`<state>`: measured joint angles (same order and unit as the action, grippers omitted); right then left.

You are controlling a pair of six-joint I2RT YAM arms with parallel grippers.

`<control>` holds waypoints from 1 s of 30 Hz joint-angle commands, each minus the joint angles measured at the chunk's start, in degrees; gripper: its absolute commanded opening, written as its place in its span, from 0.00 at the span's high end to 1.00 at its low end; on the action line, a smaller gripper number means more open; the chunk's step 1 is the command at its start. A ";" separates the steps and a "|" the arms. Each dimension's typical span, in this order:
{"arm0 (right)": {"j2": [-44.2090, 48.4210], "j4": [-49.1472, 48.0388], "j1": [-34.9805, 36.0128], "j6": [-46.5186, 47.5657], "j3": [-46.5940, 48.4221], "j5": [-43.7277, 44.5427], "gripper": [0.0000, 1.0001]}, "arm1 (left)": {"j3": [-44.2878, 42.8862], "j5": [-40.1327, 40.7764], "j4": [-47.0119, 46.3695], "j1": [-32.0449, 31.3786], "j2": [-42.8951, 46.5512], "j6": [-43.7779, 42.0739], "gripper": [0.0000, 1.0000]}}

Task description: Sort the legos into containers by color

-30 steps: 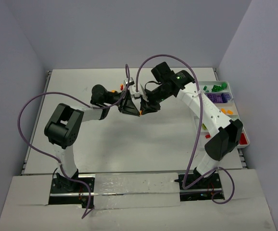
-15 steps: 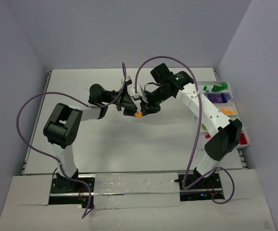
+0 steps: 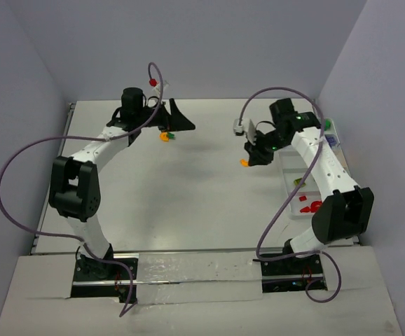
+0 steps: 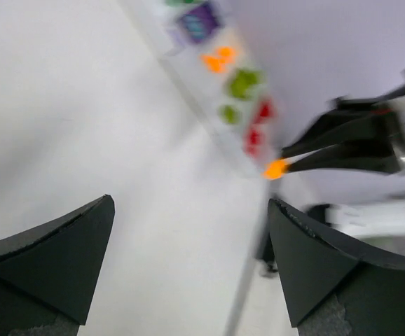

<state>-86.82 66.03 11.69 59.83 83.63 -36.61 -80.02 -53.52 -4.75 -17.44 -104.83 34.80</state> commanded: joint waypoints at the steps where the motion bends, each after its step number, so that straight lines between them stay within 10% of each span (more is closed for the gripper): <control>1: 3.09 -2.54 -9.11 -0.62 -3.23 4.73 0.94 | -3.85 26.78 28.93 -5.51 6.31 -29.96 0.01; 11: -15.78 -11.36 -25.03 -11.66 3.37 20.61 0.95 | -4.80 51.32 26.38 -5.59 8.66 -24.61 0.01; 18: -23.83 -16.62 -26.11 -14.64 5.48 27.38 0.93 | -7.49 41.13 28.65 -0.58 7.27 -24.78 0.01; 30: -26.70 -18.89 -26.37 -17.62 7.39 29.35 0.45 | -8.16 39.87 29.79 0.13 4.19 -25.80 0.01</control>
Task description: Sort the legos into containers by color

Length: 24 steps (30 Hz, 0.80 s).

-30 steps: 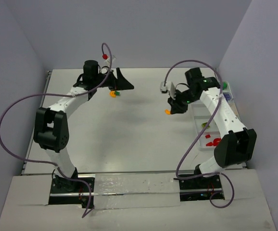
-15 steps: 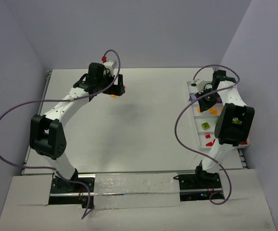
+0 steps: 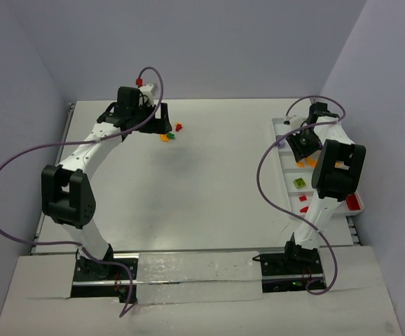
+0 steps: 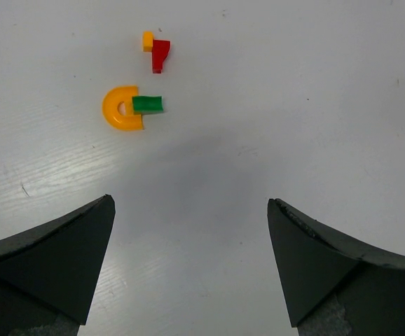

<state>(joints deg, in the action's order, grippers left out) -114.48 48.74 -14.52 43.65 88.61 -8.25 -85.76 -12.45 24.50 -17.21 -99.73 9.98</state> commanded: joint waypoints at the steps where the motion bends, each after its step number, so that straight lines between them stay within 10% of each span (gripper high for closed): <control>1: 1.25 -1.68 -0.15 -1.60 2.36 0.90 0.43 | -2.35 -1.26 0.60 -0.05 -1.09 -1.12 0.01; 10: 6.53 1.17 1.24 -5.53 5.60 -6.23 0.30 | -3.40 -1.26 1.34 2.31 -6.06 -3.55 0.01; 24: 14.17 -0.67 11.80 -17.70 7.42 -12.89 0.16 | -15.20 1.86 -0.73 2.62 -21.20 -9.37 0.34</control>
<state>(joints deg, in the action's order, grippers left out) -102.60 49.11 -3.84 29.44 94.94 -19.16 -95.34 -11.34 25.65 -14.41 -118.87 2.03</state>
